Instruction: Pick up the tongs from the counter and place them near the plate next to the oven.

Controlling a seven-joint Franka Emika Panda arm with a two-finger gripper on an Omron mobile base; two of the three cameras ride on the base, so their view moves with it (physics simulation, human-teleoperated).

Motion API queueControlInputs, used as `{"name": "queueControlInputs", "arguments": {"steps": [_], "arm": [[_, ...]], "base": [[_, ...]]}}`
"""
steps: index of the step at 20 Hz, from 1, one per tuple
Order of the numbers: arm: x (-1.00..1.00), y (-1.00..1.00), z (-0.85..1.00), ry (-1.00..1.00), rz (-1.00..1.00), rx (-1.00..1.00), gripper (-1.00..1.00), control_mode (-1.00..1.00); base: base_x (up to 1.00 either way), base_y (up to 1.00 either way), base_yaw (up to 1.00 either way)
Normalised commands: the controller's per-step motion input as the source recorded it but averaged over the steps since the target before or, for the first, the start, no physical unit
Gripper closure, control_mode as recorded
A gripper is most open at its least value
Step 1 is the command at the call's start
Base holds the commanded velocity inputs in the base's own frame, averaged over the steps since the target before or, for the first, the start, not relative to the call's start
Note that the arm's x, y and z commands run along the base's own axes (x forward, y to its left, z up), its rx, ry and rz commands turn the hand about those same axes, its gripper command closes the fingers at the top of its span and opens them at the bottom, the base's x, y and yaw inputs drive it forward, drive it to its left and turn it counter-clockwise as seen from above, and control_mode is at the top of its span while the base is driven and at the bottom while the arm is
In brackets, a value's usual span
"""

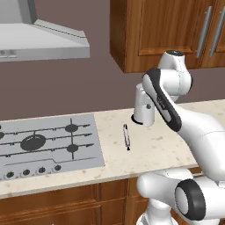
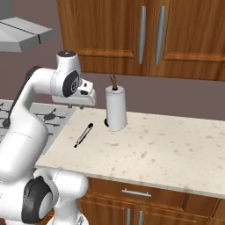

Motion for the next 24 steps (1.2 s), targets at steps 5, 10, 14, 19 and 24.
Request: {"name": "queueControlInputs", "arguments": {"steps": [5, 10, 14, 19, 24], "arm": [[0.01, 0.45, -0.23, 0.13, 0.0, -0.01, -1.0, -1.0], [0.41, 1.0, -0.93, 0.31, 0.0, -0.01, -1.0, -1.0], [0.92, 0.85, -0.92, 0.28, -0.02, -0.02, -1.0, -1.0], [0.97, 0.08, -0.48, 0.11, -0.16, 0.0, -1.0, -1.0], [0.85, -0.25, -0.19, 0.05, -0.23, 0.0, -1.0, -1.0]], "base": [[0.0, 0.0, 0.0], [0.0, 0.0, 0.0], [0.0, 0.0, 0.0], [0.0, 0.0, 0.0], [0.0, 0.0, 0.0]]}}
